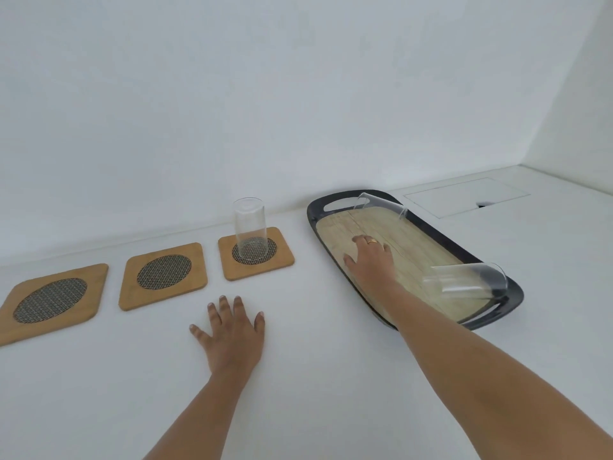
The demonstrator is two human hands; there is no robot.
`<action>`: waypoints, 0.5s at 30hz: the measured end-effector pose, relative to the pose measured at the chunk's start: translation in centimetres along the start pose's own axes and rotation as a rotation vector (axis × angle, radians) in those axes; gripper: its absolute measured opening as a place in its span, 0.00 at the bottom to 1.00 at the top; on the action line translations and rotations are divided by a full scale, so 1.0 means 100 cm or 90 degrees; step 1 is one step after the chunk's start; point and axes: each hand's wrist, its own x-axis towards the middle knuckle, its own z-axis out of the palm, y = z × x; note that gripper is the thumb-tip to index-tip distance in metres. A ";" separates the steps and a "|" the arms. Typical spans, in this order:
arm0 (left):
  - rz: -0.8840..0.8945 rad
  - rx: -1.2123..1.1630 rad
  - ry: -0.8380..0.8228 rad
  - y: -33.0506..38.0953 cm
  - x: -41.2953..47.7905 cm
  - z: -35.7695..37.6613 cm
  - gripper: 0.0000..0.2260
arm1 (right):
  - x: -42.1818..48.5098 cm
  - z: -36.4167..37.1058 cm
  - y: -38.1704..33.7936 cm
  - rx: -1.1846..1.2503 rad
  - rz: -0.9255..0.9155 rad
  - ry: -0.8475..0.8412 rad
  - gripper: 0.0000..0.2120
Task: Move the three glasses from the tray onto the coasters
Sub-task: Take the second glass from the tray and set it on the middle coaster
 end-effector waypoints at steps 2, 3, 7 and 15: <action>0.029 0.006 0.001 0.010 -0.004 0.005 0.27 | -0.010 -0.010 0.023 -0.022 0.026 0.010 0.22; 0.041 0.008 0.005 0.013 -0.005 0.006 0.27 | -0.015 -0.015 0.034 -0.032 0.037 0.014 0.22; 0.052 -0.008 0.009 0.012 -0.006 0.009 0.26 | -0.033 -0.034 0.067 -0.064 0.050 0.027 0.21; 0.060 -0.017 0.012 0.014 -0.012 0.008 0.26 | -0.057 -0.062 0.093 -0.082 0.206 0.034 0.21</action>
